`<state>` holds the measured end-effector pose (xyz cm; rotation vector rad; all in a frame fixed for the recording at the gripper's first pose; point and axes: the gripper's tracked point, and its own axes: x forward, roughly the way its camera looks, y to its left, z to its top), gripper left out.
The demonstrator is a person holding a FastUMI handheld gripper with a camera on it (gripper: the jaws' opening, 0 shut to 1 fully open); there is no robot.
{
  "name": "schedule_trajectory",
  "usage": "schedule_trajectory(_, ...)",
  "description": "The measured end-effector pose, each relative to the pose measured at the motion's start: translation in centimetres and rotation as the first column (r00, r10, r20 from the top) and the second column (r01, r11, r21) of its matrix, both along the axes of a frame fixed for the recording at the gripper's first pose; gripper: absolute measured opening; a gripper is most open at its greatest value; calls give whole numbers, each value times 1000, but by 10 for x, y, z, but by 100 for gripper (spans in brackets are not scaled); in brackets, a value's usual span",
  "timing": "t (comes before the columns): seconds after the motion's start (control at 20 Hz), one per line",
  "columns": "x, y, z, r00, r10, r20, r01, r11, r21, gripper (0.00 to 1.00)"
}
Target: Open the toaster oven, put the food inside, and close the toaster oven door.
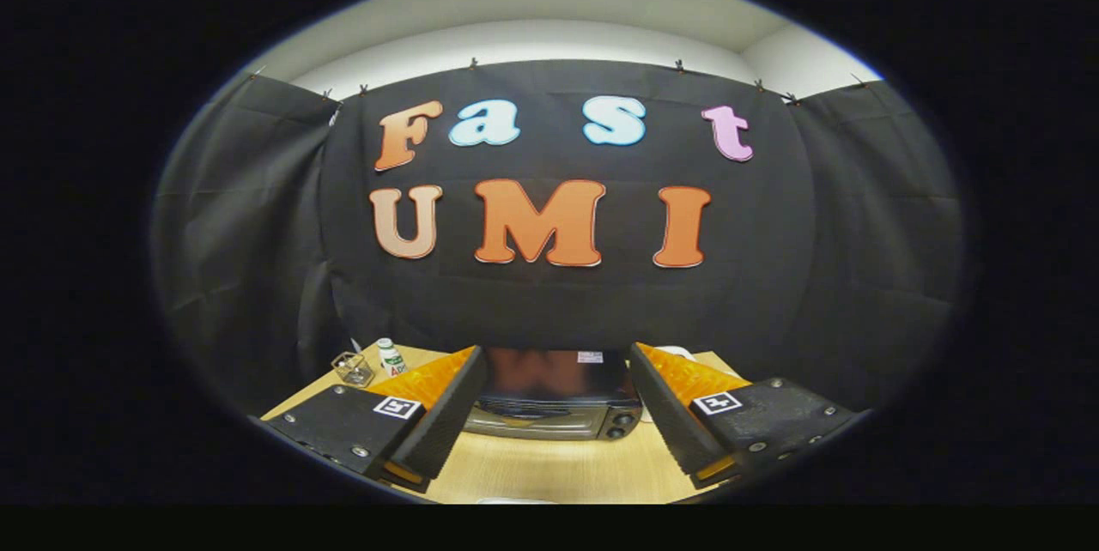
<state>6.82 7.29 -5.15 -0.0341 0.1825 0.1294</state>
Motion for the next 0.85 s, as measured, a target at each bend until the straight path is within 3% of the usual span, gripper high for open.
schedule_trajectory(0.85, 4, -5, -3, 1000, 15, -7, -15, 1000, 16, 99)
